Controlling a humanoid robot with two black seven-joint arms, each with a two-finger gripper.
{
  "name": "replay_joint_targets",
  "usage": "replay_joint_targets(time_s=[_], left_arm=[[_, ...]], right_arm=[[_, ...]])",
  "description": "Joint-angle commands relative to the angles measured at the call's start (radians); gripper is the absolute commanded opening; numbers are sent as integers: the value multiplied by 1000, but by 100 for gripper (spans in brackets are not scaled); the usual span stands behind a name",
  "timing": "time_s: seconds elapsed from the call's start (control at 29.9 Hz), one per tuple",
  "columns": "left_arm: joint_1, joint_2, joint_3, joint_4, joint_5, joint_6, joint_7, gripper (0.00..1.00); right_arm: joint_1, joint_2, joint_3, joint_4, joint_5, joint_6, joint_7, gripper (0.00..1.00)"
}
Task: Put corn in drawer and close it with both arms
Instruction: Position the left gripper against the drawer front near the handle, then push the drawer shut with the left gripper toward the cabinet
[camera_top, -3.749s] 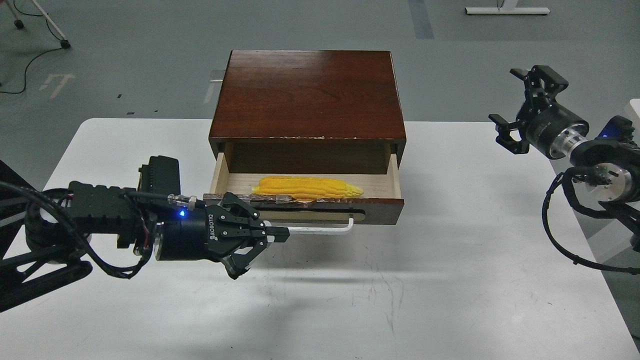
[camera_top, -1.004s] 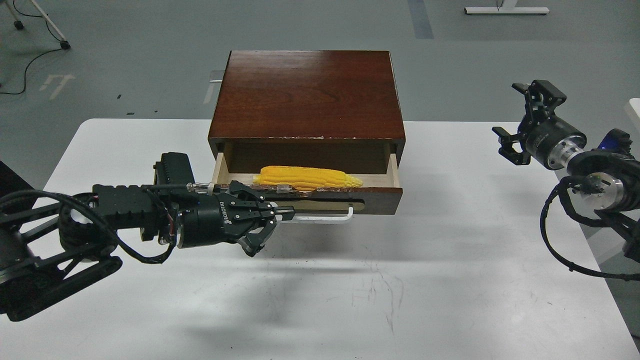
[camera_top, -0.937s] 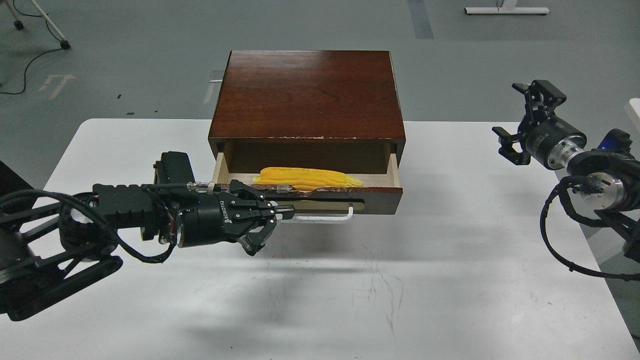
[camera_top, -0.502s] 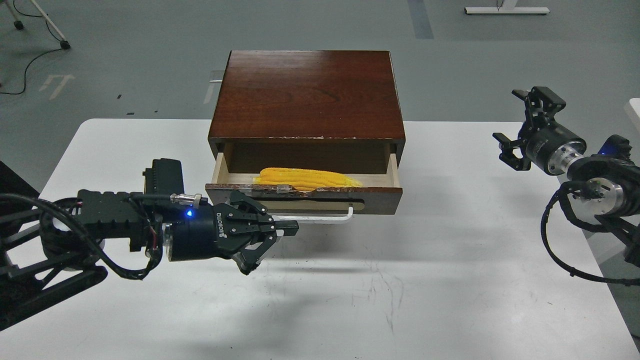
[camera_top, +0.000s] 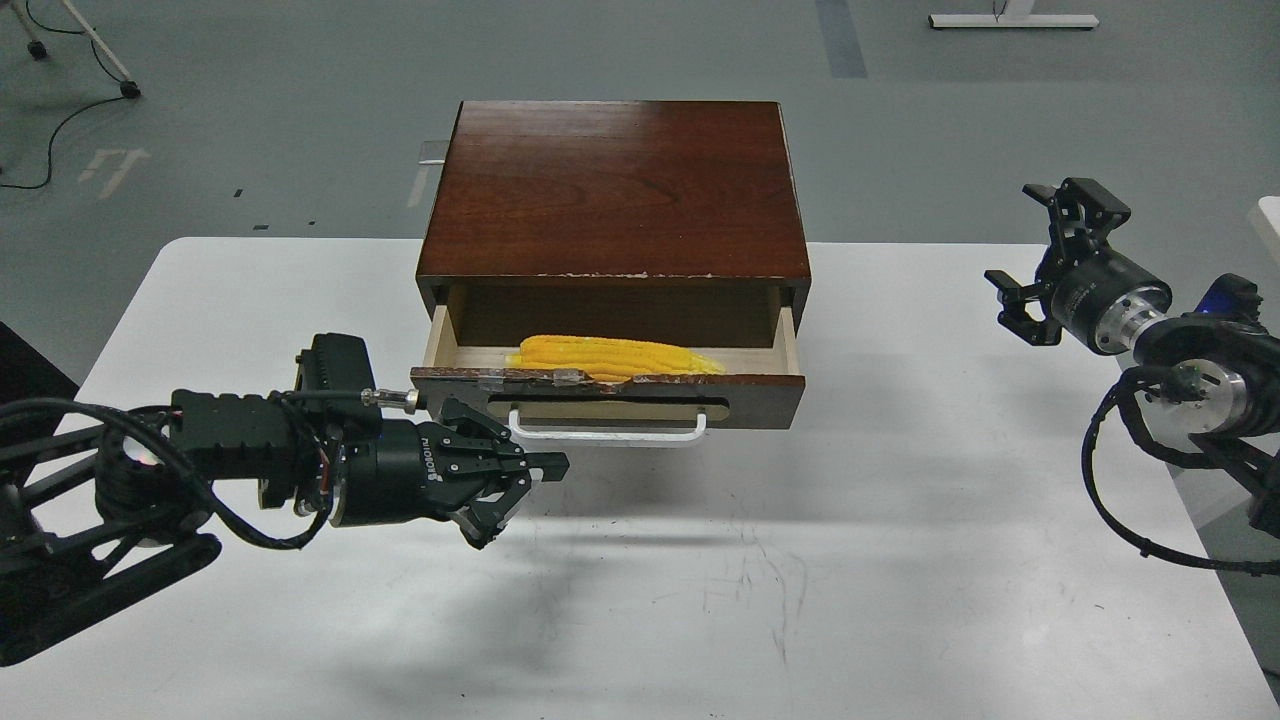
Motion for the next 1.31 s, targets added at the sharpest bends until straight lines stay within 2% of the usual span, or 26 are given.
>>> replay_joint_targets(time_s=[0.0,0.3,0.47,1.27], left_arm=[[-1,-11,-3,0,-1,1,0,0],[-12,-72,-19,49,-4,1,0,0],[-23,-113,-21,117,-4,1,0,0],[-77,-150,-21,200,-4,21,0,0]], right_arm=[[-4,0,0,-1,0,-1,1,100],[-8,2,2,-10,0,-1,1,100],[-8,2,2,-22,0,1,0,100],[-8,43,2,-67,0,1,0,100]])
